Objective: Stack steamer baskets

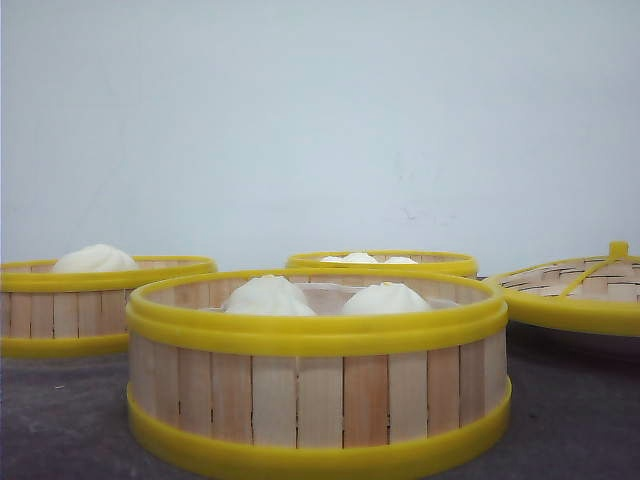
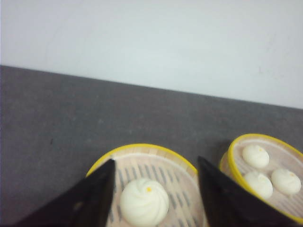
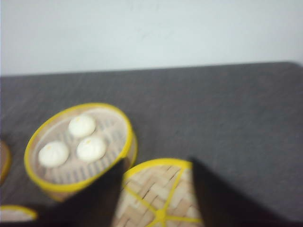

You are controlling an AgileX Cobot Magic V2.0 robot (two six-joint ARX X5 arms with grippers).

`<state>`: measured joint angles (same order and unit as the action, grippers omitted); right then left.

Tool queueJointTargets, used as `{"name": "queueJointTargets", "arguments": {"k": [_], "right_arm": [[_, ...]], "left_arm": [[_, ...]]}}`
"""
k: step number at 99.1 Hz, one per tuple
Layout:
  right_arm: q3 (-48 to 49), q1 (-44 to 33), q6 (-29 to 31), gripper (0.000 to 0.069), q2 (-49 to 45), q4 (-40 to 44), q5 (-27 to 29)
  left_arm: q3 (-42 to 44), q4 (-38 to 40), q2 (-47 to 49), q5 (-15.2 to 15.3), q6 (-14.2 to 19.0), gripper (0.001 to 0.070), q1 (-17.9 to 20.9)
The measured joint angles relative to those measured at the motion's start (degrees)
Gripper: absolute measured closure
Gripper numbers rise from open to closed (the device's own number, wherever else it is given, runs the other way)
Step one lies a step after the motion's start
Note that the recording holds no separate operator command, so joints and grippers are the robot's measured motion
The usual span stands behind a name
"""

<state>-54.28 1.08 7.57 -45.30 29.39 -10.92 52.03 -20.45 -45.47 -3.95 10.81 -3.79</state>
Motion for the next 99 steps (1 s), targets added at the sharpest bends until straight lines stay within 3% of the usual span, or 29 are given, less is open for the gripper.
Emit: {"name": "queueJointTargets", "arguments": {"k": [25, 40, 59, 99], "right_arm": [[-9.29, 2.71, 1.77, 0.0267, -12.83, 0.61, -5.84], [-15.87, 4.94, 2.23, 0.0267, -24.83, 1.81, -6.62], [-23.52, 7.17, 2.34, 0.0267, -40.06, 1.95, -6.78], [-34.21, 10.67, 2.34, 0.0286, -62.79, 1.09, 2.27]], "left_arm": [[0.00, -1.36, 0.02, -1.40, -0.33, 0.0324, -2.40], [0.00, -1.44, 0.02, -5.16, -0.31, 0.0324, -4.57], [0.00, -1.49, 0.02, -5.38, -0.31, 0.0324, -7.93], [0.00, -1.62, 0.02, -5.40, -0.31, 0.0324, -13.70]]}}
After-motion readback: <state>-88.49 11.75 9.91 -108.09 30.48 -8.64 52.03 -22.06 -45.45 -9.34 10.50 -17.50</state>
